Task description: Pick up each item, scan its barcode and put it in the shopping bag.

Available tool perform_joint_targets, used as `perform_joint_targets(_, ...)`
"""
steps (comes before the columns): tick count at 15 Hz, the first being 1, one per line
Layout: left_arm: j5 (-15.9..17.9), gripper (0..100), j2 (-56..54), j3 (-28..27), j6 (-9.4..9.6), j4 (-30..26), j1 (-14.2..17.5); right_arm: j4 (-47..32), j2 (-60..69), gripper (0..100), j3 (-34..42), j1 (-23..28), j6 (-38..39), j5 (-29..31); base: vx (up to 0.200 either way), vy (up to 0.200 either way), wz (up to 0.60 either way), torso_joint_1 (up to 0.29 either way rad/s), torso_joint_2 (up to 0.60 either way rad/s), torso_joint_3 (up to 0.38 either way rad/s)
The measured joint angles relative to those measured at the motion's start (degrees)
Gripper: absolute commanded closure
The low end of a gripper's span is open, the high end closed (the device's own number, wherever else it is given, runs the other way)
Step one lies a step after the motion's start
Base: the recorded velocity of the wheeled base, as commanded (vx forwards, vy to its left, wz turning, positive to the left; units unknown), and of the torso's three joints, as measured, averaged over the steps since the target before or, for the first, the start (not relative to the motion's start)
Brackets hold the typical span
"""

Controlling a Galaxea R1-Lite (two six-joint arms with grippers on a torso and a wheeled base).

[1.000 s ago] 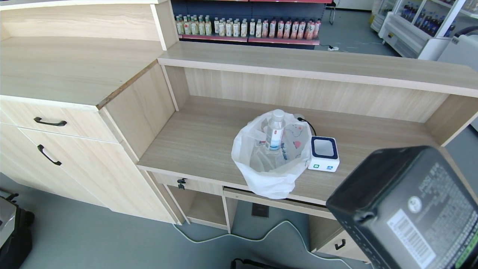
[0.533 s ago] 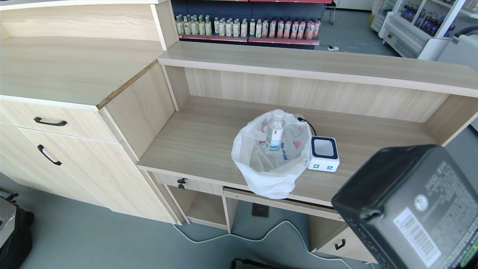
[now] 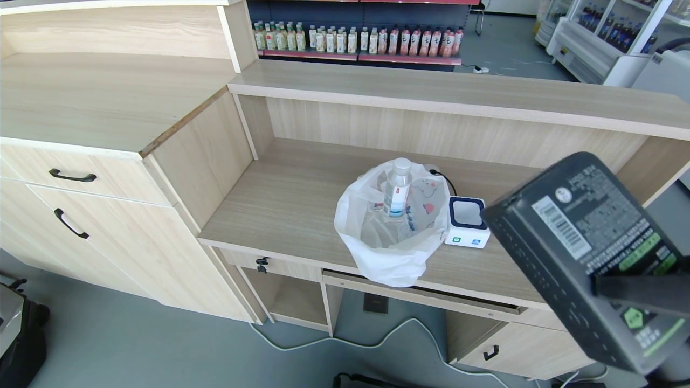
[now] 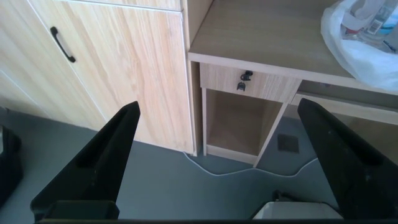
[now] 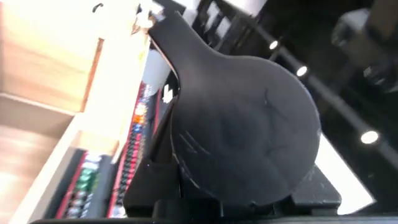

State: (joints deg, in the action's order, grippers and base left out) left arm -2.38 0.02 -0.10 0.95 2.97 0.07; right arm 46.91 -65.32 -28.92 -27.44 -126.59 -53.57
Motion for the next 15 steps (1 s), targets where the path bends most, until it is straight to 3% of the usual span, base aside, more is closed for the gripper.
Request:
perform_joint_targets(1,0.0,0,0.0,0.0,0.02,0.0,0.0,0.0,0.1,100,-0.3,5.0,7.7,2.8,0.000,0.000,0.00,0.000,0.00,0.000)
perform_joint_targets(3,0.0,0,0.0,0.0,0.02,0.0,0.0,0.0,1.0,100,-0.5,17.9,29.9,13.3,0.000,0.000,0.00,0.000,0.00,0.000)
perform_joint_targets(5,0.0,0,0.0,0.0,0.02,0.0,0.0,0.2,2.3,100,-0.5,28.3,48.7,32.4,0.000,0.000,0.00,0.000,0.00,0.000)
perform_joint_targets(7,0.0,0,0.0,0.0,0.02,0.0,0.0,0.2,3.4,100,0.9,32.8,66.0,46.2,0.000,0.000,0.00,0.000,0.00,0.000)
perform_joint_targets(8,0.0,0,0.0,0.0,0.02,0.0,0.0,0.2,4.0,100,1.8,34.0,72.1,50.0,0.000,0.000,0.00,0.000,0.00,0.000)
perform_joint_targets(10,0.0,0,0.0,0.0,0.02,0.0,0.0,0.5,4.7,100,2.6,35.1,79.8,51.8,0.000,0.000,0.00,0.000,0.00,0.000)
perform_joint_targets(13,0.0,0,0.0,0.0,0.02,0.0,0.0,0.5,5.1,100,3.3,35.6,82.9,51.7,0.000,0.000,0.00,0.000,0.00,0.000)
perform_joint_targets(15,0.0,0,0.0,0.0,0.02,0.0,0.0,0.3,4.1,100,3.4,35.5,87.2,51.7,0.000,0.000,0.60,0.002,0.00,0.002)
